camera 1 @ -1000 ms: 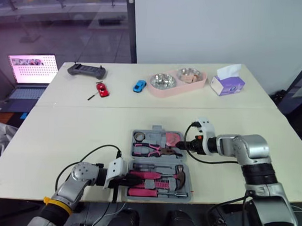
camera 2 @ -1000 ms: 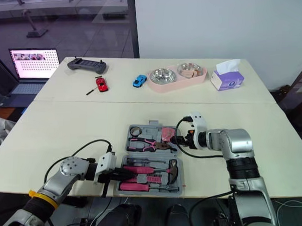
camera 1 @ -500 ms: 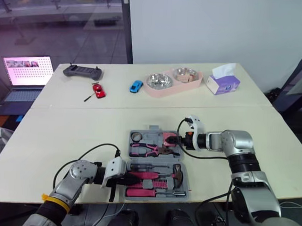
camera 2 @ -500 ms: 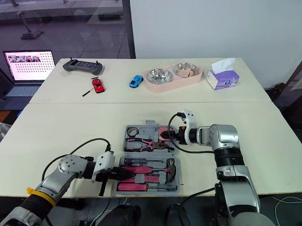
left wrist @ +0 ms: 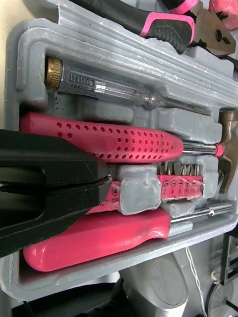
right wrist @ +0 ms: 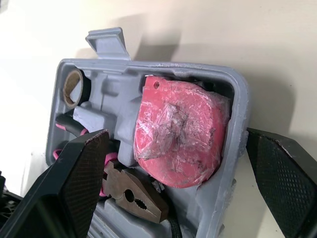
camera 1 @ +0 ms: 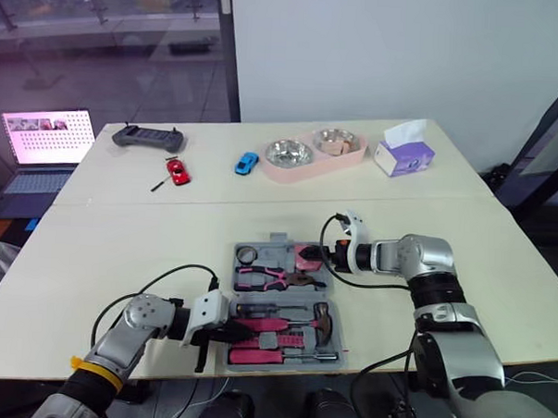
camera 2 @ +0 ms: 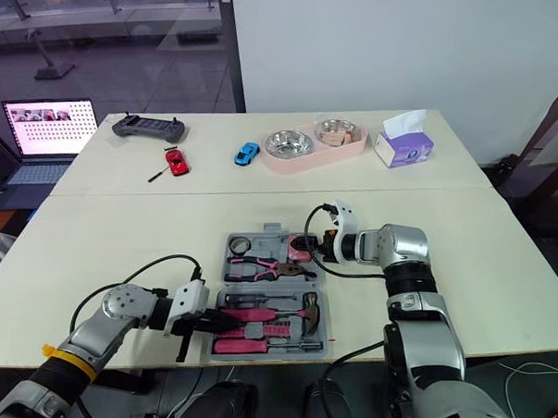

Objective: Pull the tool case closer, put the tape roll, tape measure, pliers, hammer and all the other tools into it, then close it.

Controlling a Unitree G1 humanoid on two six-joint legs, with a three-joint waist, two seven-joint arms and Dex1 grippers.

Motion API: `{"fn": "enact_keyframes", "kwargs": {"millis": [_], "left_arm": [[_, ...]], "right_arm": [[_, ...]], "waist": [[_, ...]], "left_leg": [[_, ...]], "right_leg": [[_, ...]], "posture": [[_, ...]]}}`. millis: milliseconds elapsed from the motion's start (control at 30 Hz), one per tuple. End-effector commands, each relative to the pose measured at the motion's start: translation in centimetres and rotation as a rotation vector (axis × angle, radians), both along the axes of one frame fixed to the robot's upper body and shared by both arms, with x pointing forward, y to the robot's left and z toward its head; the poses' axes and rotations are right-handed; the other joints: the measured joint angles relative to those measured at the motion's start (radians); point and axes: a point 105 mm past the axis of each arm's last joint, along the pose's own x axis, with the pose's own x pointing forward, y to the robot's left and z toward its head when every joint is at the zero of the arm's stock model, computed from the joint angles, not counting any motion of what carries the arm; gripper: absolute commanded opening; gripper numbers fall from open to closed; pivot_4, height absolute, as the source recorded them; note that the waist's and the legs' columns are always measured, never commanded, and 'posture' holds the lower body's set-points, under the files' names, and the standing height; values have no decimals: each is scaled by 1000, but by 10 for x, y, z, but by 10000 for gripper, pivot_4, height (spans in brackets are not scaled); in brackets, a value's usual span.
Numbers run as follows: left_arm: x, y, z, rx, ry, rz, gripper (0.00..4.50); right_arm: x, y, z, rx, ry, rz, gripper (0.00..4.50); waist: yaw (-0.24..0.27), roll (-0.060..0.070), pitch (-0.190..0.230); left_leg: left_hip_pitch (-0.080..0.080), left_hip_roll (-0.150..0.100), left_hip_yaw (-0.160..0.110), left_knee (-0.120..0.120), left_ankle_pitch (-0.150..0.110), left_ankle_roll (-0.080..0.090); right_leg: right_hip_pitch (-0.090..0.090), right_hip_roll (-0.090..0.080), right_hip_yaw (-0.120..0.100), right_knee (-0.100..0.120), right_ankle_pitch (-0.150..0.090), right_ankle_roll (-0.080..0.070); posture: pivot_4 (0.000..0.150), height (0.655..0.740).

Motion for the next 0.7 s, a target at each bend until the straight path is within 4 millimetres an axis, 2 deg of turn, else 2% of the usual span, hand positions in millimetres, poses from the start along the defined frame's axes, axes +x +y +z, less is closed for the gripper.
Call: {"fn": "enact_keyframes", "kwargs": {"millis": [33,233,367,567,700], "left_arm": [[-9,11,-19,93,68,1,0],[-11,13,-19,97,71,-3,0],[-11,15,-20,101,70,-2,0],[-11,16,-20,104,69,-1,0],[-10,18,-18,105,64,4,0]], "right_arm": [[0,7,0,69,21,-8,44729],[3,5,21,217,-19,-19,44729],[-5,11,38,320,-58,44,44729],[-19,12,44,314,-120,121,44729],[-33,6,47,217,-240,213,44729]], "waist": [[0,0,0],[1,1,0],[0,1,0],[1,1,0],[6,1,0]], "left_leg": [[0,0,0,-1,0,0],[-1,0,1,-3,0,0],[-1,0,2,-5,0,0],[0,1,5,-7,0,0],[0,2,7,-8,0,0]], "right_leg": [[0,0,0,0,0,0],[-3,0,3,0,1,-1],[-5,0,5,0,1,-1],[-6,1,8,0,1,-1],[-7,1,9,-1,1,-1]], "posture": [[1500,7370],[1500,7370],[1500,7370],[1500,7370],[1500,7370]]}}
